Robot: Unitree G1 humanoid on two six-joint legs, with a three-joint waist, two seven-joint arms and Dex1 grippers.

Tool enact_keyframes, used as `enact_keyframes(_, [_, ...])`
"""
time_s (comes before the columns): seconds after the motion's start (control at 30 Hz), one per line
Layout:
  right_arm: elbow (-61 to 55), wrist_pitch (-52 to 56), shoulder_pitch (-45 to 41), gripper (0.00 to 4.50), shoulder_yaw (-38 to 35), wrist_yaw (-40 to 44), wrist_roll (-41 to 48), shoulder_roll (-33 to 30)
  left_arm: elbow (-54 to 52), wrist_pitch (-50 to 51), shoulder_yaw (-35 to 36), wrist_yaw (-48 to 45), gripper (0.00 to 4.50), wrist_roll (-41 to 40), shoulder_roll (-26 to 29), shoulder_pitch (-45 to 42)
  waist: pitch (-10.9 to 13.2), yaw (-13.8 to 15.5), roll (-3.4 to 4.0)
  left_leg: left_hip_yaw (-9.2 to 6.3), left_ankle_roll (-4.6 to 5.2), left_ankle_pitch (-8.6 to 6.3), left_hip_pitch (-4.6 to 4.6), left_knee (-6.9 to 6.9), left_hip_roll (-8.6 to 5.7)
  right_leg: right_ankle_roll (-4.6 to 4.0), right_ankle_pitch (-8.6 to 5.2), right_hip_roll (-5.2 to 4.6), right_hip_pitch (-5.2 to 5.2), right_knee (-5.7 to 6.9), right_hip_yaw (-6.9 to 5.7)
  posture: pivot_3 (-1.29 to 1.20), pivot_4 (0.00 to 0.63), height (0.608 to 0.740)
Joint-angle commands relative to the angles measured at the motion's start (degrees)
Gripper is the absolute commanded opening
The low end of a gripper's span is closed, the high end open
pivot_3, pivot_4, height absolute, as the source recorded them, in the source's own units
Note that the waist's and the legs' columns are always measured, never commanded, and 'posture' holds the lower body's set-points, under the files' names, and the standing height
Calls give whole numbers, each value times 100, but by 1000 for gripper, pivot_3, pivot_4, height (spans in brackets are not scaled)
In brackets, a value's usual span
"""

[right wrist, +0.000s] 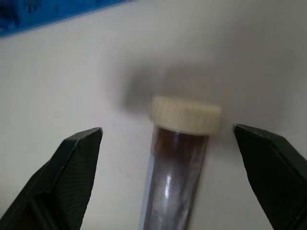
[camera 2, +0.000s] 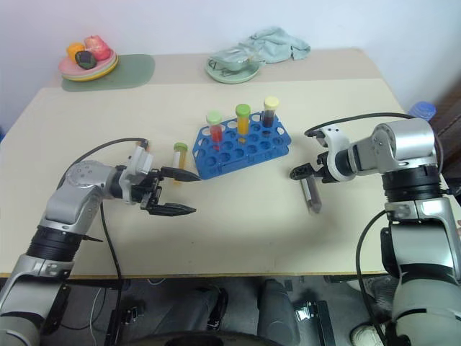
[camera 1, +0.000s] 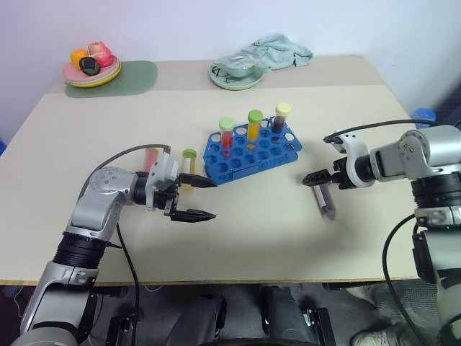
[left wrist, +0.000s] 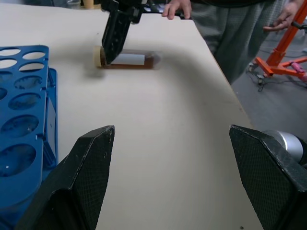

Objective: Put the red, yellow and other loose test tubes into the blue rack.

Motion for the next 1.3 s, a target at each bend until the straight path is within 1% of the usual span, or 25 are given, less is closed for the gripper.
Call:
enact_keyframes(0.03, [208,-153,-103,4500,301,109,-240,132,-167,-56,66,49,3867,-39,-4,18,-4,-17,-6,1,-1,0,2,0,0,0,0,1,0,2,2,0,150,740])
enact_keyframes(0.1, [352,-282,-123,4500,459,150,-401,188,-209,-36,77,77,3867,-47,-8,61,-12,-35,-20,3,-5,3,6,0,1,-2,3,4,2,4,6,0,150,740])
enact_keyframes(0.17, [368,-379,-109,3940,697,299,-502,167,-261,-18,88,110,3940,-58,-1,98,-19,-42,-31,5,-9,5,11,0,4,-6,13,10,7,2,10,0,150,740])
enact_keyframes(0.27, [149,-481,3,2707,1084,520,-631,86,-328,21,108,155,3940,-82,25,134,-22,-41,-36,8,-13,7,15,0,6,-6,22,16,8,1,16,0,150,740])
enact_keyframes(0.33, [-11,-561,103,1672,1234,613,-719,62,-367,49,142,185,3940,-116,31,152,-23,-41,-37,10,-13,7,16,0,10,-6,22,20,8,1,17,0,150,740])
enact_keyframes(0.37, [-82,-586,151,1261,1245,620,-760,70,-398,79,169,202,3940,-157,23,157,-23,-43,-38,11,-13,7,16,0,13,-6,22,22,7,1,17,0,150,740])
enact_keyframes(0.5, [-669,-629,400,1261,1235,652,-845,30,-544,186,243,257,3940,-331,1,168,-27,-40,-45,13,-13,7,16,0,16,-6,22,25,7,-1,18,0,150,740])
enact_keyframes(0.63, [-1611,-874,711,1261,1109,595,-977,-143,-605,235,255,277,3940,-355,54,185,-27,-33,-44,15,-13,7,16,-1,17,-6,22,26,6,-1,20,0,150,740])
enact_keyframes(0.73, [-2693,-764,919,1261,480,587,-748,-186,-638,292,289,299,3940,-381,96,164,-26,-3,-43,18,-13,7,10,-1,17,-6,22,26,-1,0,21,0,150,740])
enact_keyframes(0.8, [-3352,-555,995,1261,-180,566,-484,8,-647,323,324,309,3940,-398,143,180,-21,2,-37,20,-14,7,-5,-2,17,-6,22,26,-20,2,25,0,150,740])
enact_keyframes(0.87, [-3833,-520,1087,1261,-841,454,-271,362,-646,336,352,314,3940,-403,189,204,-19,-1,-34,29,-14,8,-8,-5,17,-6,22,26,-28,4,34,0,150,740])
enact_keyframes(0.97, [-4354,-1141,1305,1261,-1654,200,-87,1036,-625,373,417,318,3940,-419,234,240,-20,14,-37,31,-13,8,-5,-8,18,-6,23,28,-26,3,36,0,150,740])
enact_keyframes(1.03, [-4494,-2073,1477,1261,-1884,63,-142,1459,-592,384,444,331,3940,-420,238,245,-20,13,-37,31,-13,8,-4,-8,18,-6,23,29,-24,2,36,0,150,740])
enact_keyframes(1.1, [-4496,-2927,1630,1261,-1969,37,-199,1781,-557,392,454,337,3940,-418,236,236,-20,14,-37,33,-13,7,-3,-8,18,-6,23,29,-23,2,37,0,150,740])
enact_keyframes(1.17, [-4287,-3663,1723,1261,-1924,-184,-441,2043,-534,401,466,351,3940,-413,227,232,-20,4,-36,36,-12,8,-2,-8,18,-6,23,28,-24,3,38,0,150,740])
enact_keyframes(1.3, [-3477,-5324,1732,1261,-1798,-506,-920,2599,-553,468,531,436,3940,-445,220,262,-20,-27,-36,41,-14,9,2,-8,18,-6,23,32,-27,11,40,0,150,740])
